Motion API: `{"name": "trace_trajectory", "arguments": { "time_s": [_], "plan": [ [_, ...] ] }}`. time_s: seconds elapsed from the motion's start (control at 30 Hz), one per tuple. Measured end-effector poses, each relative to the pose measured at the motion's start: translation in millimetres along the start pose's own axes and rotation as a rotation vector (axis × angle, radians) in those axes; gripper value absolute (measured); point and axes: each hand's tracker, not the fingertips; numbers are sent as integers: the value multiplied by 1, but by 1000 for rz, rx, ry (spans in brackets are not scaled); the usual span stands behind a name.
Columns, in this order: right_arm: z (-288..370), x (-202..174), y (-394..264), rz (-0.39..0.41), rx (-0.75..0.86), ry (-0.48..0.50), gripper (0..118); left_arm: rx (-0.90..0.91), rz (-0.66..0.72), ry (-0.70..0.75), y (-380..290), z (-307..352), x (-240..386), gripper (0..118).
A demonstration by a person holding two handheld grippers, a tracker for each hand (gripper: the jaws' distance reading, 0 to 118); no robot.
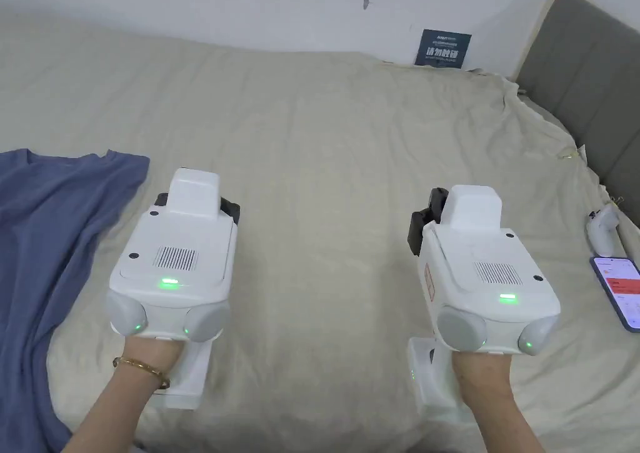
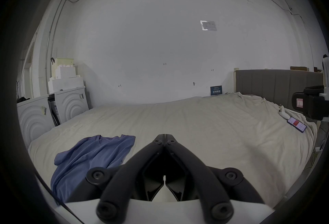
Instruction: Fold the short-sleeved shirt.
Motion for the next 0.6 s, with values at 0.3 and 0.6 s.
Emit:
{"name": "trace_trajectory", "arguments": {
  "time_s": [0.3, 0.6],
  "plan": [
    [4, 0, -2, -11, -6, 6, 0, -7, -6, -15, 0, 0, 3, 0],
    [3, -2, -3, 3, -12, 13, 0, -12, -8, -22, -1, 1, 6, 0]
  ]
}}
